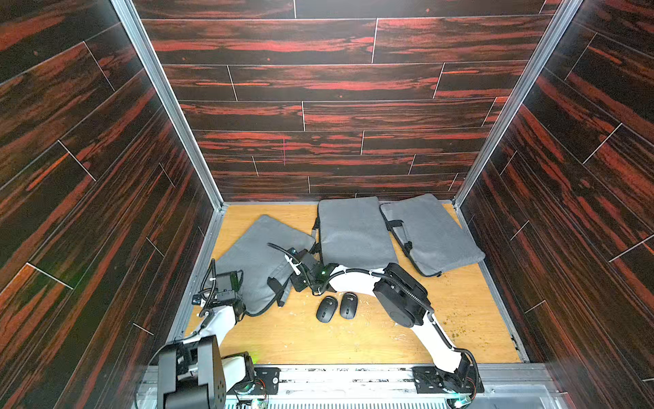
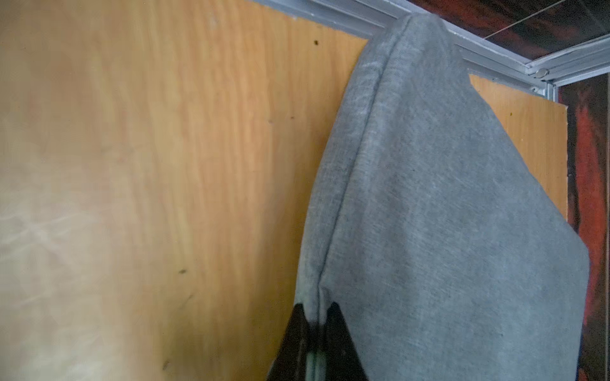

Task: Put the mouse into the laptop bag
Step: Unzip the zipper on the zippered laptop bag.

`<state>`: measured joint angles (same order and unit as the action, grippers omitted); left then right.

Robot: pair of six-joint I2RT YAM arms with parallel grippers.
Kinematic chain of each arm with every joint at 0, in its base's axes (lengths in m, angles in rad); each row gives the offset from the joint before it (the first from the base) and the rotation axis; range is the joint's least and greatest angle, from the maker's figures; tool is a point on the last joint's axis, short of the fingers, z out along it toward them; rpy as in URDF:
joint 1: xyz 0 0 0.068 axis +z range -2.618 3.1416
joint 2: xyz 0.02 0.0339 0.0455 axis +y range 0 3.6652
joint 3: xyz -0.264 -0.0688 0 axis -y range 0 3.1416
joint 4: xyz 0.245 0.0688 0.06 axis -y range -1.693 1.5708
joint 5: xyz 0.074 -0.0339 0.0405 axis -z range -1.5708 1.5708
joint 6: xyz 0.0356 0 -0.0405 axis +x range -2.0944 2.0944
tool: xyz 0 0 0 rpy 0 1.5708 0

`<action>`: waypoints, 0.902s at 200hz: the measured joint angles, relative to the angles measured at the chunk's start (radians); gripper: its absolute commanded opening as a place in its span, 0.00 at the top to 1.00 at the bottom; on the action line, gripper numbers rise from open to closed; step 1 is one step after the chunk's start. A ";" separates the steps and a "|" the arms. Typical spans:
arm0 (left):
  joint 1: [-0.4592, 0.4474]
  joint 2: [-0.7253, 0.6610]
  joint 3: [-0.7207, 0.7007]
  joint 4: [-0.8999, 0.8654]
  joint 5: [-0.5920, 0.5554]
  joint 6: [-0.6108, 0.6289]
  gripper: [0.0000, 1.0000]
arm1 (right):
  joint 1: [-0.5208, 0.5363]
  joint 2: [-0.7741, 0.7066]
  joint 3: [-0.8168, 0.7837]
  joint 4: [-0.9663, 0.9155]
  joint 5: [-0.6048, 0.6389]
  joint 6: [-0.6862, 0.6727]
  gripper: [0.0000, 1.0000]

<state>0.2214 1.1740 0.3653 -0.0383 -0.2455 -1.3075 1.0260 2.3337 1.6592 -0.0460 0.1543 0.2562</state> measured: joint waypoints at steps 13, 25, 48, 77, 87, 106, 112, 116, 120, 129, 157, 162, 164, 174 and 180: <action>-0.005 -0.027 -0.011 -0.015 -0.006 -0.009 1.00 | 0.003 0.000 0.000 0.000 -0.013 0.005 1.00; -0.007 -0.052 -0.022 -0.029 -0.010 -0.013 1.00 | 0.004 0.000 0.000 0.000 -0.021 0.008 1.00; -0.009 -0.093 -0.024 -0.073 -0.018 -0.018 1.00 | 0.005 -0.003 -0.006 0.003 -0.033 0.016 1.00; -0.012 -0.128 -0.029 -0.111 -0.021 -0.019 1.00 | 0.024 -0.045 -0.063 0.000 -0.043 0.018 1.00; -0.014 -0.135 -0.034 -0.117 -0.023 -0.019 1.00 | 0.043 -0.058 -0.077 0.000 -0.045 0.018 1.00; -0.014 -0.149 -0.037 -0.134 -0.027 -0.018 1.00 | 0.089 -0.061 -0.076 -0.003 -0.050 0.016 1.00; -0.014 -0.155 -0.037 -0.140 -0.029 -0.018 1.00 | 0.103 -0.061 -0.072 -0.008 -0.049 0.016 1.00; -0.014 -0.158 -0.037 -0.144 -0.031 -0.018 1.00 | 0.113 -0.061 -0.070 -0.013 -0.049 0.016 1.00; -0.014 -0.163 -0.037 -0.150 -0.032 -0.018 1.00 | 0.121 -0.061 -0.064 -0.021 -0.048 0.016 1.00; -0.014 -0.175 -0.037 -0.164 -0.034 -0.018 1.00 | 0.130 -0.061 -0.047 -0.039 -0.049 0.016 1.00; -0.015 -0.216 -0.044 -0.182 -0.026 -0.015 0.77 | 0.116 -0.061 0.004 -0.076 -0.066 0.016 1.00; -0.016 -0.221 -0.045 -0.183 -0.021 -0.011 0.67 | 0.109 -0.061 0.007 -0.077 -0.070 0.016 1.00; -0.017 -0.222 -0.046 -0.183 -0.019 -0.009 0.63 | 0.106 -0.061 0.008 -0.077 -0.070 0.017 1.00; -0.019 -0.233 -0.046 -0.191 -0.013 -0.009 0.50 | 0.092 -0.061 0.008 -0.078 -0.074 0.020 1.00; -0.022 -0.242 -0.046 -0.194 -0.006 -0.007 0.45 | 0.080 -0.061 0.008 -0.078 -0.074 0.022 1.00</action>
<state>0.1997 0.9318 0.3195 -0.2321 -0.2512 -1.3144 1.1065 2.2726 1.6669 -0.1242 0.0807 0.2779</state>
